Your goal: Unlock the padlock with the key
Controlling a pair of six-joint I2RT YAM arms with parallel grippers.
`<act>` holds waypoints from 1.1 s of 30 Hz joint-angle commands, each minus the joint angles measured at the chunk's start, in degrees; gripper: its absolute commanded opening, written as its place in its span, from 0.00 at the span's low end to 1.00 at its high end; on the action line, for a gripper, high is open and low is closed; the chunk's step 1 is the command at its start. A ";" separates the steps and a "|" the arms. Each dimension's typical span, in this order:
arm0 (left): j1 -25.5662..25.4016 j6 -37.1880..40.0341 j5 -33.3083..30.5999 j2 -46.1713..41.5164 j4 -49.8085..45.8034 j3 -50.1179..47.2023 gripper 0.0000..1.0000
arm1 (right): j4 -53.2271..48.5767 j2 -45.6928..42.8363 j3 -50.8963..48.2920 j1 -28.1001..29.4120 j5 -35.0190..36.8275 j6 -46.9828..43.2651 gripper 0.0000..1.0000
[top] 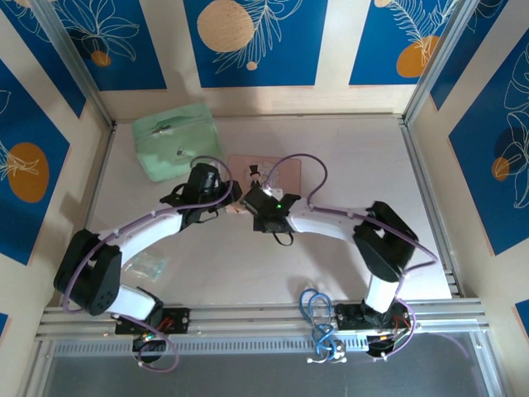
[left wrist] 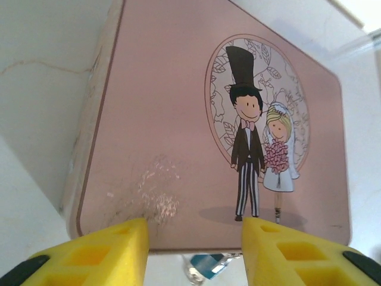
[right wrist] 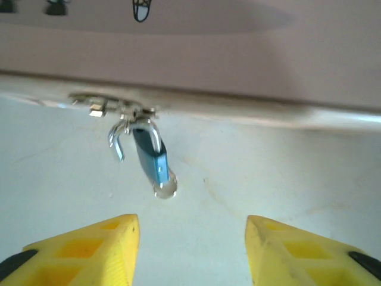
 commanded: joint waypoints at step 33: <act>2.83 2.95 5.78 5.68 4.55 -4.69 0.43 | 27.57 -3.19 -16.54 -8.67 -11.58 8.98 0.03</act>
